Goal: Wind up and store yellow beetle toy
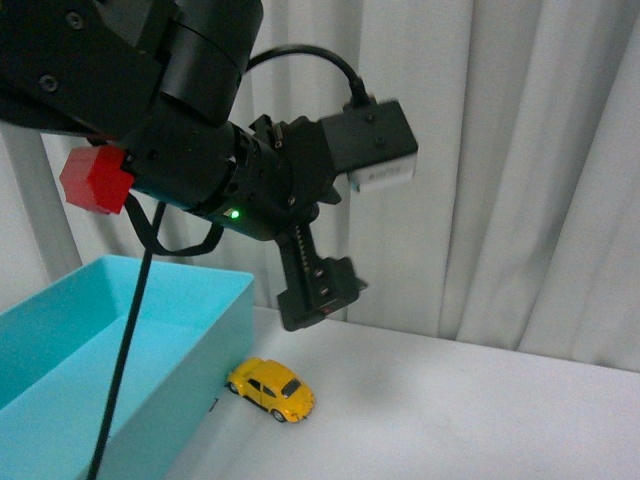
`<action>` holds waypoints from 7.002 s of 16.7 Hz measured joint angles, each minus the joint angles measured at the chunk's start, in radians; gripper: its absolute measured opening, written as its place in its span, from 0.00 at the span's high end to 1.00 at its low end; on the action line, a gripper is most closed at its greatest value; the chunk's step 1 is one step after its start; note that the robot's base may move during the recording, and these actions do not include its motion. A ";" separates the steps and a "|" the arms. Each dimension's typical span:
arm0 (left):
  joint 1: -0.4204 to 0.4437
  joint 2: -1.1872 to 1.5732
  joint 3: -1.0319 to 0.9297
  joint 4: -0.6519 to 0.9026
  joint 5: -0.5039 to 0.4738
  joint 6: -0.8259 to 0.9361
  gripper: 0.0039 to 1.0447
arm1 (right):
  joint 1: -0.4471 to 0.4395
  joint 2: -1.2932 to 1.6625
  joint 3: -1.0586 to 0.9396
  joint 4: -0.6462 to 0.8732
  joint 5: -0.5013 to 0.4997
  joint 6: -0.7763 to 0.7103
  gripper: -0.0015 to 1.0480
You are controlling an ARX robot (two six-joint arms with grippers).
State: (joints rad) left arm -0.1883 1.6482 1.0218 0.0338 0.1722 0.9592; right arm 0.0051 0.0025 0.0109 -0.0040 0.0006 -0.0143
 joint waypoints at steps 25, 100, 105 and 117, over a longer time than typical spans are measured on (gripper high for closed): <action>0.037 0.402 0.119 -0.190 -0.298 0.544 0.06 | 0.000 0.000 0.000 0.000 0.000 0.000 0.06; 0.354 -0.834 -0.766 0.523 0.001 -0.952 0.99 | 0.000 0.000 0.000 0.000 -0.002 0.000 0.06; 0.284 -0.986 -0.891 0.489 -0.074 -0.953 0.99 | 0.000 0.000 0.000 0.000 0.000 0.000 0.06; 0.188 -1.323 -1.012 0.288 -0.173 -0.954 0.99 | 0.000 0.000 0.000 0.000 0.000 0.000 0.06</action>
State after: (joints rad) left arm -0.0002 0.3248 0.0093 0.3218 -0.0006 0.0055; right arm 0.0051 0.0025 0.0109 -0.0036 0.0006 -0.0147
